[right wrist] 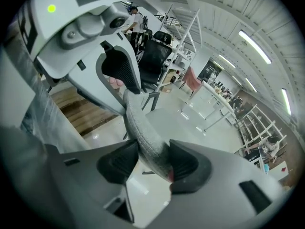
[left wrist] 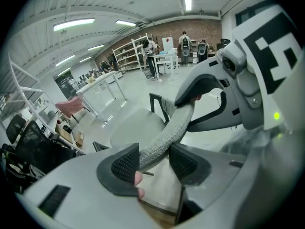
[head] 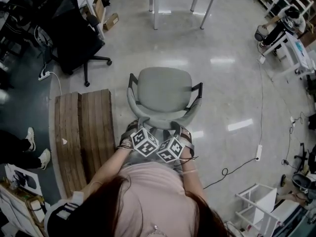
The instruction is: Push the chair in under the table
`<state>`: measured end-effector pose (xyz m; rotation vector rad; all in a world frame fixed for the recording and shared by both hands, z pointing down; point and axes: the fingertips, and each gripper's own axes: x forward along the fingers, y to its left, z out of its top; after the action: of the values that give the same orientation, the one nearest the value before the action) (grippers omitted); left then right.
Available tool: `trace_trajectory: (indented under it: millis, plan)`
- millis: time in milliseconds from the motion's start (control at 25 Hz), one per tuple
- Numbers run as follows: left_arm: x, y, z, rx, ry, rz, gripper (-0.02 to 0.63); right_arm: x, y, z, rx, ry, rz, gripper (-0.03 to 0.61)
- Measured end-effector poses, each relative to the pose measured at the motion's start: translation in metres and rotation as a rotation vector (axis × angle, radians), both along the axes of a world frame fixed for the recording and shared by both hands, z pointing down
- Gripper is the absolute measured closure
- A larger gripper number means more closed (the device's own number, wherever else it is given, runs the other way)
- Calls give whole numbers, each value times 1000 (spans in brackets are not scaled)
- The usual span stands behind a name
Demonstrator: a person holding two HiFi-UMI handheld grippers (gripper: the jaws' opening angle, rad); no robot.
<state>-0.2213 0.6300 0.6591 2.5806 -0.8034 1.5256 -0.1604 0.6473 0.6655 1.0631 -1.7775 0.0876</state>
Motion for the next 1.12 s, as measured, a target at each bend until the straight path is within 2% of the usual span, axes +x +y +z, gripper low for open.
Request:
trace_trajectory:
  millis: [240, 360, 640, 1120]
  plan:
    - [6, -11, 2, -21, -4, 14, 414, 5, -12, 0, 4, 28, 7, 374]
    - [11, -14, 3, -33, -14, 32, 414, 9, -16, 1, -3, 56, -20, 375]
    - [15, -26, 6, -65, -27, 54, 411, 9, -28, 6, -70, 45, -40, 374]
    - [23, -73, 8, -81, -24, 46, 402, 16, -75, 10, -72, 48, -48, 374]
